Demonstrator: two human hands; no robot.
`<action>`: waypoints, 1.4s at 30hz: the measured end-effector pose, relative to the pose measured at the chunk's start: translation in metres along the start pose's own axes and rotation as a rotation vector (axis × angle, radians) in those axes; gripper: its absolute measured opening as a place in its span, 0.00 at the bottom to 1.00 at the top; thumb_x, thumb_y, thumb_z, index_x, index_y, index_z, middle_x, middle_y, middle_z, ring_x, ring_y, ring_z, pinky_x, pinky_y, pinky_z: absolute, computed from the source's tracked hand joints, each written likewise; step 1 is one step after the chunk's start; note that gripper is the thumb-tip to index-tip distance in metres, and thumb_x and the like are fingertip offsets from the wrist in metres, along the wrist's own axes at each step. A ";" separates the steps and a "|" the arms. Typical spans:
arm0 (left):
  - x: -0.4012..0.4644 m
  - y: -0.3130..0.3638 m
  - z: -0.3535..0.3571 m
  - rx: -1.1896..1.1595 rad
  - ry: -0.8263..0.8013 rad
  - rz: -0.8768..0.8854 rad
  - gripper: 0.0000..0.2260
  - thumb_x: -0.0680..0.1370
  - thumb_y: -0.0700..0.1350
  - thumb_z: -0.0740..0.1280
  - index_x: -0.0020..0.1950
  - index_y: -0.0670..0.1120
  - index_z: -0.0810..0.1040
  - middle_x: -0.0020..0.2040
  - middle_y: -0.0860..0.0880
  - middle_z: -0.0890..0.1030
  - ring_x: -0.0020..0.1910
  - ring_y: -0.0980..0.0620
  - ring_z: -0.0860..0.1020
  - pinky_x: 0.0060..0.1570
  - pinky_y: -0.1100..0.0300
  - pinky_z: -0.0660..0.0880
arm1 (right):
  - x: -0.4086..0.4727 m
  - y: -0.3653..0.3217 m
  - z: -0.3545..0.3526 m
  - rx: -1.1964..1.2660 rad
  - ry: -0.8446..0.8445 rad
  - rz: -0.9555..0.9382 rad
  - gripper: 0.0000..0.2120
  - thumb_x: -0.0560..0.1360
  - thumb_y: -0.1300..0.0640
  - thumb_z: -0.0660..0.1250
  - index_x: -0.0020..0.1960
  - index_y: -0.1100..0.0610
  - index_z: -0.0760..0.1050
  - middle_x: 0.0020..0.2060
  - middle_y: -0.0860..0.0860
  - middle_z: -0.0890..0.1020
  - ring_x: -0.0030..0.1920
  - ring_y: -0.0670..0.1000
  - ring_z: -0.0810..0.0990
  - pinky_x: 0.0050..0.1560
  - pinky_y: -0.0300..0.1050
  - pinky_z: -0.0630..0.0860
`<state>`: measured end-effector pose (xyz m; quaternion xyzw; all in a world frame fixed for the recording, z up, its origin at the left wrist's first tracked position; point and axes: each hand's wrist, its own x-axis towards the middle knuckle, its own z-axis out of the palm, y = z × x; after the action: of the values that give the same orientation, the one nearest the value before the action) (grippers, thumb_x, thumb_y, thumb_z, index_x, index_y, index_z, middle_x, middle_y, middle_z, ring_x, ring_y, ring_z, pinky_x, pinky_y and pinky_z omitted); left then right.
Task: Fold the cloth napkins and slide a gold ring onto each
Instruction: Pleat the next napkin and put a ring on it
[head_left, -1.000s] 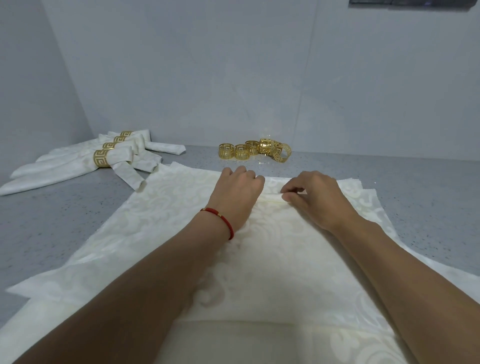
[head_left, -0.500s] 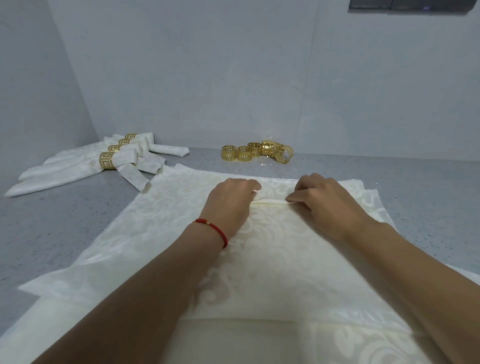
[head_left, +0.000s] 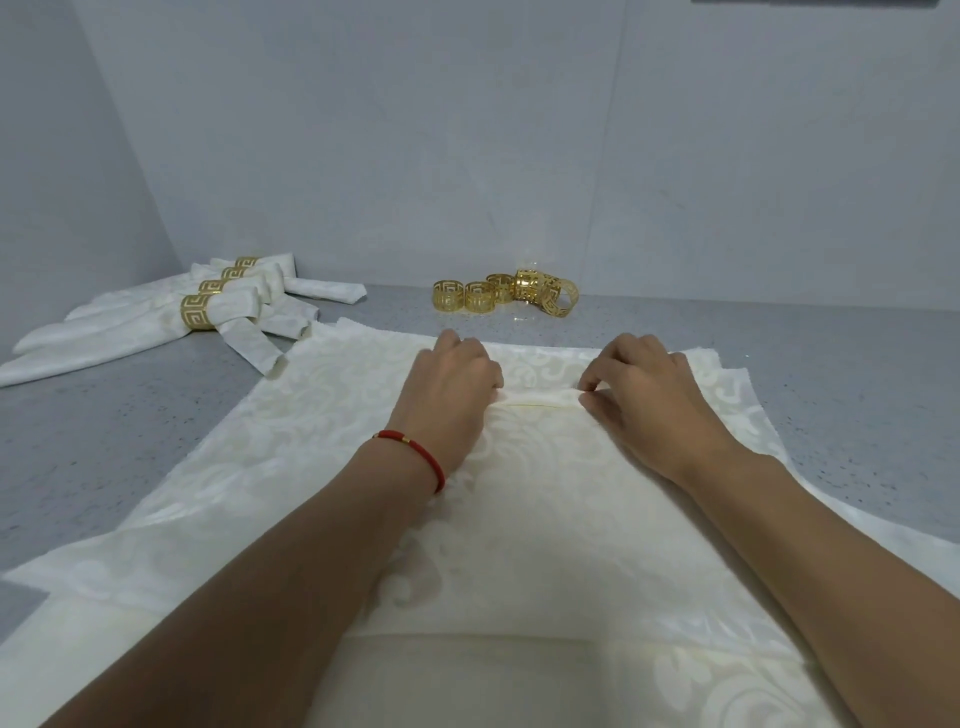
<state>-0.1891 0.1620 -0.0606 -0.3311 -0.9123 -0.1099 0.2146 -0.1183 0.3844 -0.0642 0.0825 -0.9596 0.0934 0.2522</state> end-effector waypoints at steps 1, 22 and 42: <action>-0.002 0.002 -0.003 0.028 0.031 -0.007 0.05 0.79 0.40 0.67 0.52 0.47 0.81 0.51 0.50 0.80 0.54 0.45 0.73 0.50 0.52 0.69 | 0.000 -0.001 -0.001 -0.049 -0.001 -0.028 0.02 0.78 0.59 0.70 0.51 0.53 0.80 0.48 0.48 0.76 0.52 0.54 0.73 0.49 0.49 0.63; -0.016 0.017 -0.029 0.173 -0.178 -0.082 0.03 0.82 0.45 0.62 0.53 0.48 0.75 0.50 0.51 0.77 0.54 0.47 0.71 0.52 0.51 0.67 | -0.013 -0.016 -0.029 -0.084 -0.159 0.062 0.03 0.78 0.56 0.65 0.48 0.49 0.75 0.45 0.43 0.78 0.50 0.51 0.77 0.50 0.48 0.60; -0.018 0.017 -0.039 -0.096 -0.247 -0.103 0.10 0.79 0.44 0.67 0.46 0.39 0.82 0.49 0.43 0.80 0.51 0.45 0.77 0.51 0.53 0.74 | -0.017 0.003 -0.048 0.074 -0.383 0.069 0.01 0.79 0.52 0.69 0.48 0.48 0.77 0.46 0.40 0.77 0.52 0.49 0.75 0.57 0.52 0.71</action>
<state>-0.1529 0.1511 -0.0334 -0.3045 -0.9413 -0.1227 0.0789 -0.0814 0.3996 -0.0319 0.0749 -0.9882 0.1197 0.0586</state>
